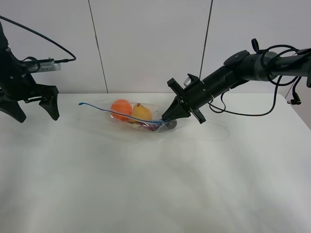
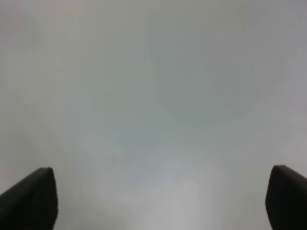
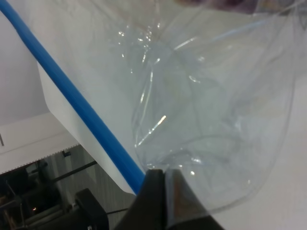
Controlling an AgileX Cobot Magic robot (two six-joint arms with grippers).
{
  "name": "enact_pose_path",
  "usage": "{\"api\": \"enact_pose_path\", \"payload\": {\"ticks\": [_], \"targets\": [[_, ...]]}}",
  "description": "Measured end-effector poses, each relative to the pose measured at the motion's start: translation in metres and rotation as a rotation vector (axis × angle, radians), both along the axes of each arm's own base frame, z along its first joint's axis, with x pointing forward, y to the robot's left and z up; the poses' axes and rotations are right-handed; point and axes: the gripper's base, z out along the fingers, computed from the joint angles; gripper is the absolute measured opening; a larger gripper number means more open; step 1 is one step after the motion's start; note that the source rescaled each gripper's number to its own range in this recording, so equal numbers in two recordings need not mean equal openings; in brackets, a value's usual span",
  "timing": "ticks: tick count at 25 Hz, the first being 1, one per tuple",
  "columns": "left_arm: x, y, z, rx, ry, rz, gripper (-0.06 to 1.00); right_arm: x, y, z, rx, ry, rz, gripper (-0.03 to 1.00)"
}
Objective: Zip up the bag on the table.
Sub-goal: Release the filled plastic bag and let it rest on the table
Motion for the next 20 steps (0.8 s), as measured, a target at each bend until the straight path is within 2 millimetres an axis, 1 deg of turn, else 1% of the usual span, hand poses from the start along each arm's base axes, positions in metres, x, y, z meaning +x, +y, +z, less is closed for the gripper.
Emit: {"api": "enact_pose_path", "payload": {"ticks": [3, 5, 8, 10, 14, 16, 18, 20], "targets": [[-0.024, -0.001, 0.007, 0.012, 0.005, -0.003, 1.00, 0.000, 0.000, 0.000, 0.000, 0.000, 0.000, 0.00], [-0.044, -0.001, 0.008, 0.018, 0.020, -0.005, 1.00, 0.000, 0.000, 0.000, 0.000, 0.000, 0.000, 0.00], [-0.080, -0.003, 0.012, 0.022, 0.029, -0.007, 1.00, 0.000, 0.000, 0.000, 0.000, 0.000, 0.000, 0.00], [-0.103, -0.005, 0.010, 0.021, 0.043, -0.007, 1.00, 0.000, 0.000, 0.000, 0.000, -0.001, -0.001, 0.00], [-0.153, -0.006, -0.004, 0.049, 0.095, 0.014, 1.00, 0.000, 0.000, 0.000, 0.000, -0.001, -0.001, 0.00], [-0.176, -0.005, -0.014, 0.065, 0.131, 0.036, 1.00, 0.000, 0.000, 0.000, 0.000, -0.001, -0.001, 0.00], [-0.195, -0.006, -0.019, 0.070, 0.138, 0.049, 1.00, 0.000, 0.000, 0.000, 0.000, -0.001, -0.001, 0.00], [-0.210, -0.007, -0.021, 0.070, 0.128, 0.051, 1.00, 0.000, 0.000, 0.000, 0.000, -0.001, -0.001, 0.00]]}}
